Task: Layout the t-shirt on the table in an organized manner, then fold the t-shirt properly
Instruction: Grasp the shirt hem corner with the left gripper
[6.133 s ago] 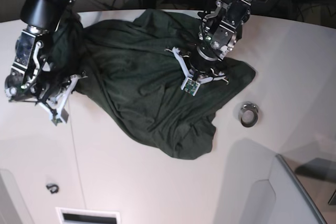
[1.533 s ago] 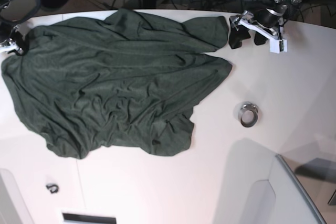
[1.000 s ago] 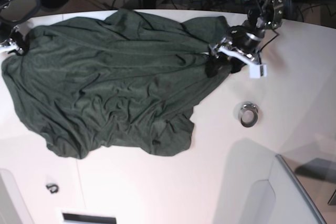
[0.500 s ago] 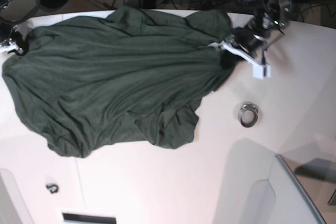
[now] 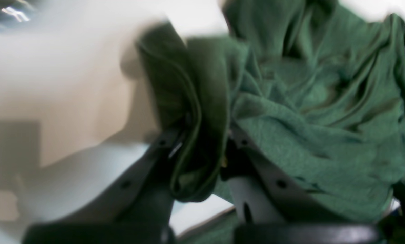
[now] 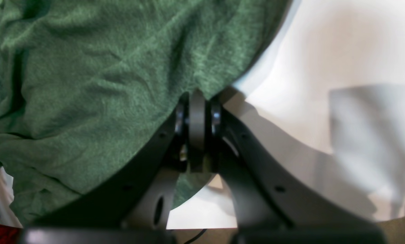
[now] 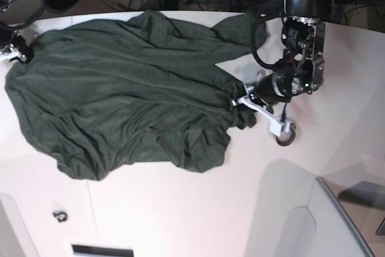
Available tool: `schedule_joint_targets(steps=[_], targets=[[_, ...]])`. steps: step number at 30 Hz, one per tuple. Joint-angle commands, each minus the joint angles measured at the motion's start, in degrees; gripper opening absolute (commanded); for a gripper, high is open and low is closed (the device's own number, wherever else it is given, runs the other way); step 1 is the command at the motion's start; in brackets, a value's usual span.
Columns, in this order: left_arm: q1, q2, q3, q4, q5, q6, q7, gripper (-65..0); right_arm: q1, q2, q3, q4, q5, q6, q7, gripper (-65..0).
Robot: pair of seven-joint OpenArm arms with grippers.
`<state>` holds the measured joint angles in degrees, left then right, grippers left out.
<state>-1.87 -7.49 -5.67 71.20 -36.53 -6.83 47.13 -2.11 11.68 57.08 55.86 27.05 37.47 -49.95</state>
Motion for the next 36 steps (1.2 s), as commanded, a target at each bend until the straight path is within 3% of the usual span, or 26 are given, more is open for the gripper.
schedule_joint_targets(steps=[1,7,13,16,18,22,27,32,36], targets=[[-1.16,-0.38,0.00,0.41,-0.87,-0.33,-0.67,-65.0,-0.13,0.76,-0.07,0.45,-1.33,-0.51,-1.08,-64.5],[-0.55,-0.38,-0.35,4.10,-0.96,-0.25,-0.41,-65.0,-0.48,0.84,-0.07,0.45,-1.33,-0.51,-1.08,-64.5],[2.70,-0.38,1.94,14.56,-1.05,-0.25,-0.32,-26.3,-0.40,0.84,-0.07,0.45,-1.33,-0.51,-1.08,-64.5],[5.61,-0.38,2.64,22.38,-0.96,-0.25,-0.32,-15.5,-0.31,0.84,-0.07,0.45,-1.42,-0.51,-1.08,-64.5],[7.54,-0.29,3.08,27.31,-0.96,1.16,-0.32,-11.7,-0.22,0.84,-0.07,0.45,-1.42,-0.51,-1.08,-64.5],[10.09,-0.73,6.77,31.35,-0.96,6.79,-0.32,-10.4,-0.22,0.84,-0.07,0.45,-1.42,-0.59,-1.08,-64.5],[11.93,-0.91,8.70,28.98,-0.78,6.96,-0.67,-10.4,-0.13,0.84,-0.07,0.45,-1.42,-0.59,-1.08,-64.5],[12.64,-3.28,8.79,22.82,-0.43,6.96,-0.85,-10.9,-0.13,0.84,-0.07,0.45,-1.42,-0.59,-0.90,-64.5],[15.28,-3.90,9.50,21.06,6.86,6.79,-5.33,-11.0,-0.13,1.46,-0.07,0.19,-1.42,-0.59,-0.99,-64.5]])
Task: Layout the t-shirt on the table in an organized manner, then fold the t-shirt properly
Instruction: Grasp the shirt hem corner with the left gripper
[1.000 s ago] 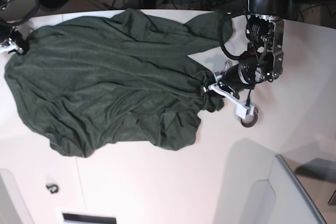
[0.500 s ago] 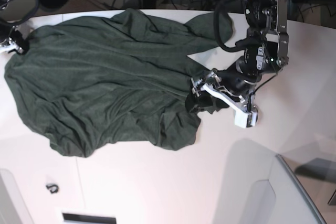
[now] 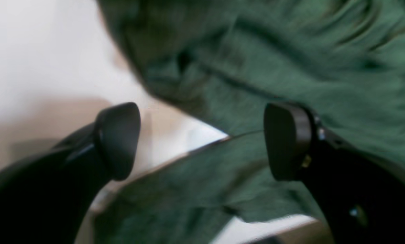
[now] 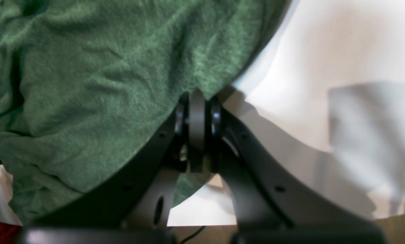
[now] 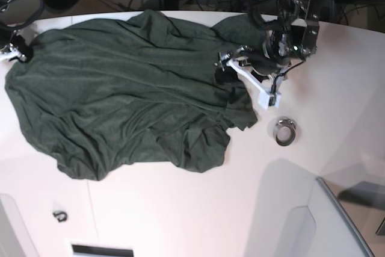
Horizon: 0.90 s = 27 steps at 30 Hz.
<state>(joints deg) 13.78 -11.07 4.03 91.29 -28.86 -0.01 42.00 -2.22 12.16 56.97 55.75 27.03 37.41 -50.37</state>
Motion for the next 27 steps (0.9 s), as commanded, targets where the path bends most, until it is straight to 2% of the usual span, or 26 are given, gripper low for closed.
schedule_joint_targets(steps=[1,4,10,16,21,22,23,26,27], targets=[[0.24,-0.31,-0.21,1.07,1.30,-0.03,-1.95,-11.0,-0.02,0.98,0.04,0.30,-1.40,-0.53,-0.58,-64.5],[0.15,0.04,-0.21,0.71,3.59,-0.12,-4.86,-11.0,-0.02,1.07,0.04,0.30,-1.40,-0.53,-0.49,-64.5],[-5.65,2.15,-0.12,-1.92,3.68,-0.12,-5.21,-10.9,0.50,1.07,0.04,0.21,-1.40,-0.53,-0.66,-64.5],[-12.95,3.38,5.68,-11.07,4.03,0.14,-5.38,-10.9,0.68,1.07,0.04,0.21,-1.40,-0.53,-0.66,-64.5],[-15.50,5.22,3.13,-17.66,4.03,0.14,-5.56,-13.0,0.68,1.07,0.04,0.21,-1.40,-0.53,-0.66,-64.5],[-15.23,5.22,2.78,-17.40,4.03,0.14,-5.56,-18.1,0.59,1.07,0.04,0.21,-1.40,-0.53,-0.66,-64.5],[-14.88,5.05,2.43,-16.52,3.94,0.14,-5.56,-26.7,0.59,1.07,0.04,0.21,-1.40,-0.53,-0.66,-64.5],[-11.36,4.17,0.93,-11.86,4.03,0.14,-5.56,-63.0,0.42,1.07,0.04,0.21,-1.40,-0.53,-0.66,-64.5],[-10.22,4.08,-0.47,-10.71,4.03,0.23,-5.56,-65.0,0.42,1.07,0.04,0.21,-1.40,-0.53,-0.66,-64.5]])
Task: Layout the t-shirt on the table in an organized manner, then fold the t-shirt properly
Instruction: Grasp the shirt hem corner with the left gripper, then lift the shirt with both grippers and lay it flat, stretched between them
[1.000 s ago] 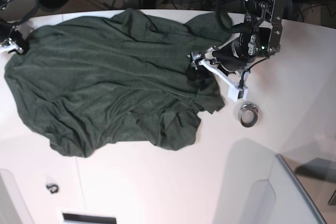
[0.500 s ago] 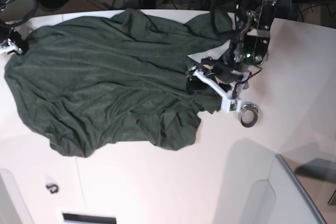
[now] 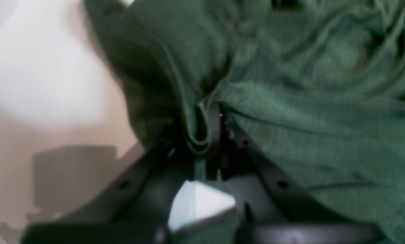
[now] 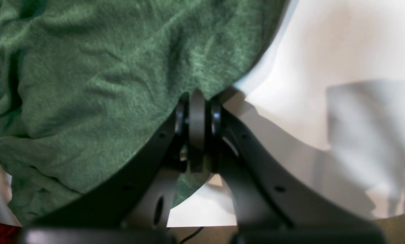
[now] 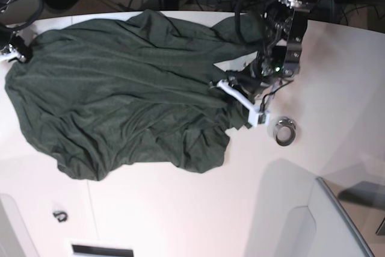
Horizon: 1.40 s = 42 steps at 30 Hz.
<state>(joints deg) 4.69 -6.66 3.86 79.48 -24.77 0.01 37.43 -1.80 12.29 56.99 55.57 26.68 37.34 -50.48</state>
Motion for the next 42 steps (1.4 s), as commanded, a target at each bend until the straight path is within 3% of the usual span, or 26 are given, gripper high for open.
schedule_joint_targets(steps=[1,9,13,15,19,21,23,25,29,33,39,42], targets=[[-0.16,-0.33,-1.97,1.88,-0.06,0.21,-0.99,-65.0,0.00,0.94,0.02,0.38,-1.05,-0.46,-0.55,-64.5],[5.64,-0.51,-12.25,2.85,-0.41,-0.49,-0.90,-65.0,0.00,1.02,-0.07,0.74,-1.05,-0.46,-0.55,-64.5],[9.51,-0.25,-14.45,3.99,-0.50,-6.65,-0.64,-65.0,-0.79,2.52,-0.07,0.82,-1.05,-0.29,-0.82,-64.7],[12.32,-0.16,-16.30,6.28,-0.50,-6.74,-0.55,-65.0,-2.11,3.66,0.02,1.18,-0.87,-0.11,-1.79,-64.7],[14.61,-0.42,-17.00,14.98,-0.50,-6.82,0.06,-65.0,-4.66,4.63,0.02,11.02,-0.70,-0.11,-2.58,-64.7],[13.29,-0.33,-15.86,19.73,-0.50,-6.82,3.67,-65.0,-4.66,4.54,0.02,18.32,-0.79,-0.20,-5.04,-64.7],[7.84,-0.07,-13.13,22.10,-0.50,-6.82,8.59,-65.0,-2.11,4.54,-1.12,23.33,-0.96,-0.55,-8.47,-64.7],[1.69,0.90,-11.20,20.43,-0.32,-6.74,11.58,-65.0,2.02,5.24,-7.45,23.24,-1.05,-1.08,-9.79,-64.7],[-11.41,4.33,-9.35,11.46,0.03,-6.74,13.34,-65.0,13.54,7.79,-17.65,19.11,-0.96,-7.85,-9.43,-64.7],[-25.74,5.12,-9.00,0.03,0.03,-6.74,13.08,-65.0,28.57,10.78,-23.98,13.04,-0.96,-11.54,-5.48,-64.7],[-45.96,7.93,-9.62,-5.07,-0.06,-6.65,16.24,-65.0,49.58,16.15,-26.79,11.46,-0.61,-11.63,-5.30,-64.7],[-45.70,8.02,-13.75,-1.46,-0.50,-6.65,15.27,-65.0,51.17,17.64,-26.35,15.77,-0.52,-9.17,-5.04,-64.8]])
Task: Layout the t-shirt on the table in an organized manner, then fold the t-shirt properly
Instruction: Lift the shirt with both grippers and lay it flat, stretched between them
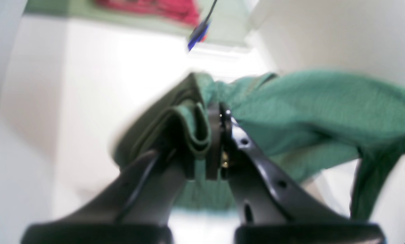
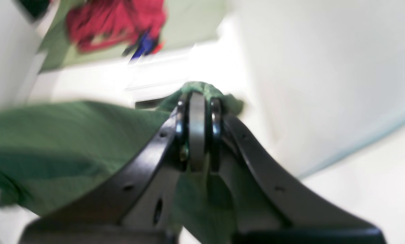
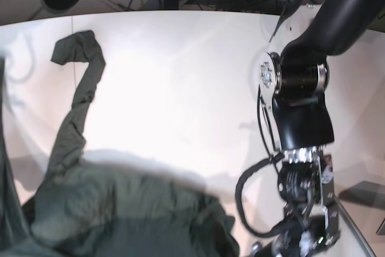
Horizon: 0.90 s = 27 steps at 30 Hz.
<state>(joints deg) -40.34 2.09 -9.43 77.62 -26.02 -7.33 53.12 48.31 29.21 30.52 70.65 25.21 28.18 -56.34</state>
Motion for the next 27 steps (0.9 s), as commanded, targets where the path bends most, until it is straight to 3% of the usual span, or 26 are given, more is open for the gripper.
schedule_joint_targets(steps=[1,3,5,8,13,17,21,27], targets=[[1.70,-0.72,-2.83,2.42,0.75,0.70,-1.39,-65.0,-0.01,1.16,0.29,3.24,0.94,1.84,0.73,-64.8],[6.97,-0.90,-5.47,5.76,0.75,0.61,-3.85,-65.0,-5.72,1.60,1.61,7.98,0.85,3.68,0.56,-64.8],[12.16,-1.08,-5.38,7.61,1.01,0.43,-5.69,-65.0,-12.23,1.07,2.31,9.57,0.68,2.63,0.56,-64.8],[20.07,-3.01,-0.46,7.78,1.01,0.34,-8.86,-65.0,-22.16,-1.04,2.49,8.34,0.68,1.57,1.52,-64.7],[29.48,-5.03,8.24,5.94,1.27,0.34,-11.76,-65.0,-34.64,-5.78,2.49,2.27,0.50,1.22,7.94,-64.8],[34.58,-6.79,12.55,4.27,1.27,0.34,-12.55,-65.0,-40.09,-7.81,2.49,-3.71,0.50,1.22,11.28,-64.8],[37.83,-8.55,12.55,4.53,1.19,0.34,-12.82,-65.0,-43.79,-8.51,2.40,-6.08,0.50,1.22,13.22,-64.8],[38.18,-12.50,12.46,4.53,0.83,0.34,-12.82,-65.0,-45.19,-7.45,2.49,-6.08,0.50,1.22,13.39,-64.8]])
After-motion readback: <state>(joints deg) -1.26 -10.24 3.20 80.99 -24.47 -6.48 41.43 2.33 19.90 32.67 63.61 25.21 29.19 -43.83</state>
